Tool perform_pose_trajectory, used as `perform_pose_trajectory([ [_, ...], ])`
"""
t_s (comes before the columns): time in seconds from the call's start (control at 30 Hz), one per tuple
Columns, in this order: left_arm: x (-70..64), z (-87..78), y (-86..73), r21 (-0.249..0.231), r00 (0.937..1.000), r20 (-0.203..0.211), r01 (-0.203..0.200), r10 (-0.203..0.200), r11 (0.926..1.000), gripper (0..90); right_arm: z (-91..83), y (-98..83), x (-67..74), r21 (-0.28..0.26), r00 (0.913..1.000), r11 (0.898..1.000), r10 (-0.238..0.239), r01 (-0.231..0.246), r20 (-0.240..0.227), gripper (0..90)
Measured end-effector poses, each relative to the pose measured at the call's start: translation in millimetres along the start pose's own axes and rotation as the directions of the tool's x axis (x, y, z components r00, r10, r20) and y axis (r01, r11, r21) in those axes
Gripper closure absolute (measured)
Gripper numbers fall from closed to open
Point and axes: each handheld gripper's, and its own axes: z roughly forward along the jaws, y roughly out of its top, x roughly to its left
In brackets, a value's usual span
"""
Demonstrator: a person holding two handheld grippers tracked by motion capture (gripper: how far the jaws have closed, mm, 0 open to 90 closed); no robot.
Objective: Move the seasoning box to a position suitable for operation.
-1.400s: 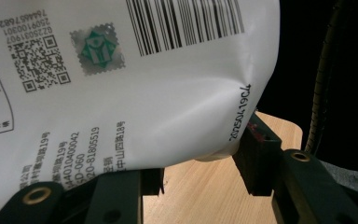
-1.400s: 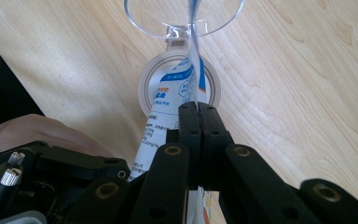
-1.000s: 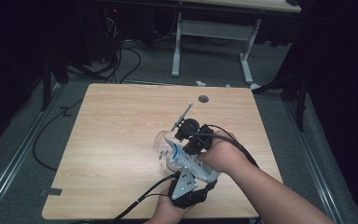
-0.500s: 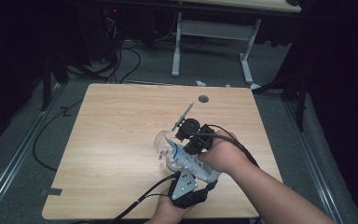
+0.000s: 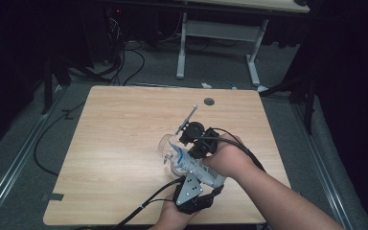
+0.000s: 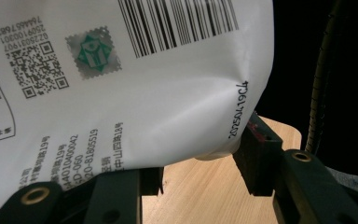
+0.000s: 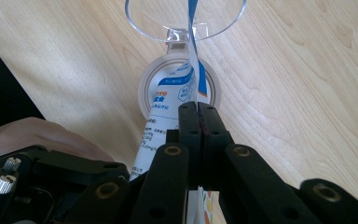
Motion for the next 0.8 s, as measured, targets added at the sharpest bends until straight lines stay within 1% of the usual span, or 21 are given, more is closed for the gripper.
perform_pose_trajectory([
  [0.8, -0.3, -0.4, 0.6, -0.009, 1.0000, 0.002, 0.004, -0.004, 0.9999, 57.2, 1.7, 1.3, 0.8, 0.000, 1.0000, 1.000, -0.008, 0.008, 0.000, 89.9],
])
